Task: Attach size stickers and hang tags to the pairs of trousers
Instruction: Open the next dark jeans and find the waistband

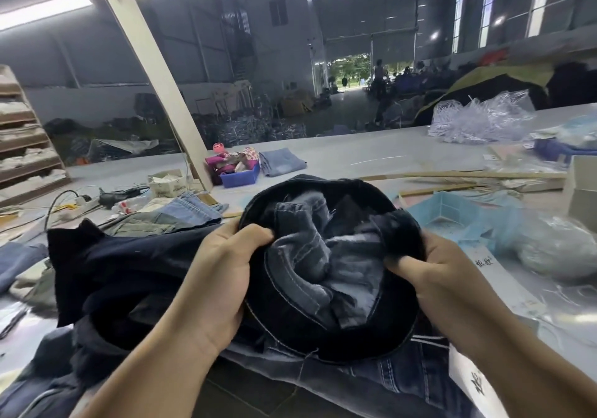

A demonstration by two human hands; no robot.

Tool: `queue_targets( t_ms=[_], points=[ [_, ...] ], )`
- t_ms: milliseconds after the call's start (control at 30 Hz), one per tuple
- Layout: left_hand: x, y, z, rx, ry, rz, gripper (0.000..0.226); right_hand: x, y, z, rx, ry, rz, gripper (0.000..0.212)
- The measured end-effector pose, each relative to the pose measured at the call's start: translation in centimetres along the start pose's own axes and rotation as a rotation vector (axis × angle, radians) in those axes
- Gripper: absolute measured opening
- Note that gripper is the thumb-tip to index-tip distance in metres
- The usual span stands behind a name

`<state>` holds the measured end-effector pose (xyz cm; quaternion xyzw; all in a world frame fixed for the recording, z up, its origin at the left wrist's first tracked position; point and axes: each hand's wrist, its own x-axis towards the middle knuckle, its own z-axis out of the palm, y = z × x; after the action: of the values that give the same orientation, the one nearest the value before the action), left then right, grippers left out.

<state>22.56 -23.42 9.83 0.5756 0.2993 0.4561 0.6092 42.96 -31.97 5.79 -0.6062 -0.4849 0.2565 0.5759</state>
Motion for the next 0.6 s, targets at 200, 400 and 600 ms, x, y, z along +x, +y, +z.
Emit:
queue_targets(
  t_ms=[200, 400, 600],
  points=[
    [-0.3, 0.3, -1.0, 0.13, -0.037, 0.008, 0.011, -1.1, 1.4, -0.7, -0.065, 0.072, -0.086, 0.06],
    [-0.1, 0.1, -1.8, 0.32, 0.002, 0.016, 0.032, -1.7, 0.7, -0.2, -0.204, 0.092, -0.161, 0.069],
    [-0.2, 2.3, -1.4, 0.779, 0.164, 0.112, 0.035, -1.9, 0.3, -0.9, -0.21, -0.052, -0.081, 0.055]
  ],
)
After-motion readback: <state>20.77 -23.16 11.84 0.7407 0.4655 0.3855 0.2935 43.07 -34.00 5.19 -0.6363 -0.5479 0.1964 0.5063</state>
